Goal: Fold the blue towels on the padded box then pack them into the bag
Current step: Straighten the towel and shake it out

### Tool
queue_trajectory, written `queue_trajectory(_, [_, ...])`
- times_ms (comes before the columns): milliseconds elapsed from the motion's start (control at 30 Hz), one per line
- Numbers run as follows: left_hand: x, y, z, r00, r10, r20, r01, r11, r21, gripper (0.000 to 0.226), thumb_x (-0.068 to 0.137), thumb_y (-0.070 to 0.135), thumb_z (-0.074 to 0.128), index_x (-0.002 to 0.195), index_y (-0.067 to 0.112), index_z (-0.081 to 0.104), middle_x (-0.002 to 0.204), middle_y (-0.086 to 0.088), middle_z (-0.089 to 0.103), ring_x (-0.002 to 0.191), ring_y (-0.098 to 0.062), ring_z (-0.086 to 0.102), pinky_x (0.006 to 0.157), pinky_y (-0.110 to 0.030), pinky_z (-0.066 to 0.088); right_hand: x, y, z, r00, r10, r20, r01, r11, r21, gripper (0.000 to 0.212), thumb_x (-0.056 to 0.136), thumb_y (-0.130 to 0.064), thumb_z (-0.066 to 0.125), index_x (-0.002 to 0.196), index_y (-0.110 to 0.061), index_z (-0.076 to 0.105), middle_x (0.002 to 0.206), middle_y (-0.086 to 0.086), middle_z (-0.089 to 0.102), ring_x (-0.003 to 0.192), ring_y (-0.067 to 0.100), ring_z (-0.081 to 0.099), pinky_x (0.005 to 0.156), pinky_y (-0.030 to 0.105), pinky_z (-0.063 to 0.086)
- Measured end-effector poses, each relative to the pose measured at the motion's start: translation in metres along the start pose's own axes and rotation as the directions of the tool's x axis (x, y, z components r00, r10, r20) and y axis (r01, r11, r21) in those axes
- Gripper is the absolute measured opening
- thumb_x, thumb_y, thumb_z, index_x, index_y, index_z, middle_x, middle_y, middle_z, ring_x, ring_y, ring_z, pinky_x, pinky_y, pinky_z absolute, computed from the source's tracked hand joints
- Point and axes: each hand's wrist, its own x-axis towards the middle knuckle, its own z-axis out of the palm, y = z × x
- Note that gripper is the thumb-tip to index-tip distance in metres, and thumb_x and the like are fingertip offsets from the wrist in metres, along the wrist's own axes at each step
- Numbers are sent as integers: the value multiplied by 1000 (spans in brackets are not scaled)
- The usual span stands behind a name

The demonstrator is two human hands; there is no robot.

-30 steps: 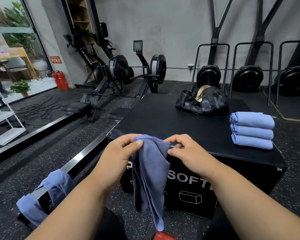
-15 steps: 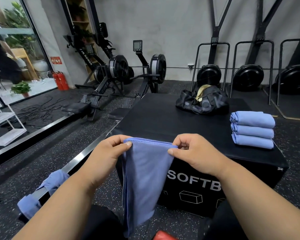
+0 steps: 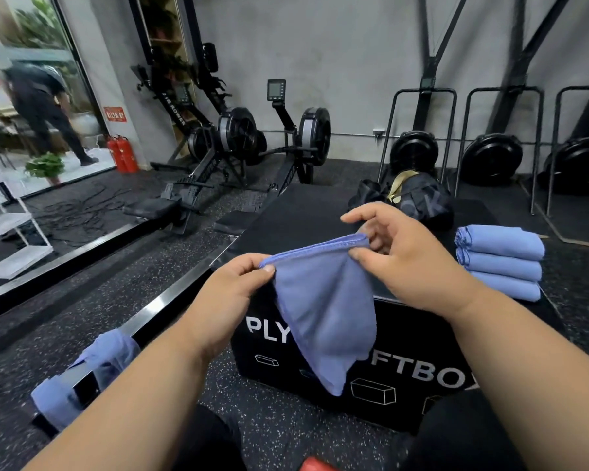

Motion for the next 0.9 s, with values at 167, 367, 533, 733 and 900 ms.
queue_trajectory(167, [1, 1, 0, 1000, 22, 10, -22, 1000, -12, 13, 88, 23, 69, 100, 21, 74, 85, 2, 63, 79, -12, 52, 76, -29, 44, 6, 12, 3, 999, 35, 1, -35, 999, -23, 45, 95, -5, 67, 116, -45, 65, 94, 1, 65, 80, 23, 57, 82, 35, 53])
queue_trajectory(367, [3, 11, 11, 996, 76, 50, -75, 997, -25, 23, 97, 0, 63, 106, 20, 58, 74, 7, 57, 66, -10, 48, 64, -28, 39, 22, 34, 17, 984, 92, -153, -89, 996, 27, 37, 92, -6, 70, 111, -39, 65, 94, 4, 67, 71, 7, 54, 80, 30, 53])
queue_trajectory(533, [12, 22, 26, 999, -1, -45, 0, 1000, -9, 29, 99, -10, 50, 92, 10, 71, 69, 2, 61, 61, -10, 54, 63, -22, 52, 23, 43, 40, 962, 146, -233, -153, 988, -13, 43, 88, -20, 77, 119, -43, 60, 109, -13, 60, 89, 4, 59, 89, 28, 53])
queue_trajectory(733, [17, 21, 17, 1000, -29, 10, 29, 1000, -2, 46, 85, -8, 65, 123, 15, 76, 117, -6, 78, 100, -16, 71, 96, -34, 58, -14, 48, 71, 971, 234, -49, -222, 958, 179, 26, 92, -22, 76, 113, -36, 66, 94, -7, 68, 74, 3, 59, 80, 22, 51])
queue_trajectory(900, [15, 28, 4, 999, 50, 0, -50, 995, 91, 58, 79, 1, 74, 133, 22, 71, 128, 0, 75, 122, -17, 69, 115, -45, 48, -42, 66, 89, 933, 351, 84, -360, 895, 264, 26, 96, -20, 73, 117, -35, 65, 103, -1, 71, 78, 1, 63, 80, 19, 53])
